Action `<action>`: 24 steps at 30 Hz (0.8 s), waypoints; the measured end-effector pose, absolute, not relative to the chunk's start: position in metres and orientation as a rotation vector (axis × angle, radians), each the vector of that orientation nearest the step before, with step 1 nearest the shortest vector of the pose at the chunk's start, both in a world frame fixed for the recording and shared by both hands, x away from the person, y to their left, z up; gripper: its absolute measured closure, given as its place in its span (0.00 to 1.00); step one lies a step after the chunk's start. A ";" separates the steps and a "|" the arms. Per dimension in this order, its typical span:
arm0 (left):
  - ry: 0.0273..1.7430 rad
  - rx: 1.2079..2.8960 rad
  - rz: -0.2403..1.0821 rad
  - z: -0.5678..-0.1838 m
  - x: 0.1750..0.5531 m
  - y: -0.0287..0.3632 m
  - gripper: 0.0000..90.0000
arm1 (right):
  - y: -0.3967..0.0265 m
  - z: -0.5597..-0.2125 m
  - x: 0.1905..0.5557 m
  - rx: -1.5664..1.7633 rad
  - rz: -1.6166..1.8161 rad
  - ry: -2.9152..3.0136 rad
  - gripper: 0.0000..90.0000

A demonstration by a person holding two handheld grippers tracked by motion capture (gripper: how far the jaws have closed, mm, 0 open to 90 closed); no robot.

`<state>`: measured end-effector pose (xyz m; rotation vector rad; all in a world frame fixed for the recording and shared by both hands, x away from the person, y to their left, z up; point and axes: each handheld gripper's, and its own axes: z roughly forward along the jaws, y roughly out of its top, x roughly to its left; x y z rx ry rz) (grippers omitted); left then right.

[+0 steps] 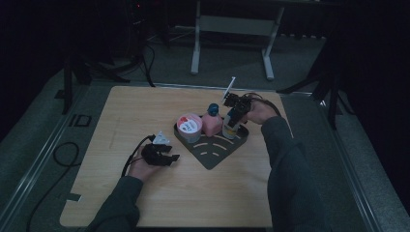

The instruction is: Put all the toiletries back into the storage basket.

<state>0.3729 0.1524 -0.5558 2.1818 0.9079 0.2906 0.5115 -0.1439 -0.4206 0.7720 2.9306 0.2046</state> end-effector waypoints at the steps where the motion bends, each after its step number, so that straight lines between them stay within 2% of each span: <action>1: 0.907 2.183 0.292 -0.556 0.373 0.152 0.52 | -0.144 -0.421 0.512 0.776 0.205 2.926 0.61; 24: 0.907 2.181 0.294 -0.556 0.373 0.152 0.52 | -0.142 -0.427 0.526 0.819 0.204 2.887 0.61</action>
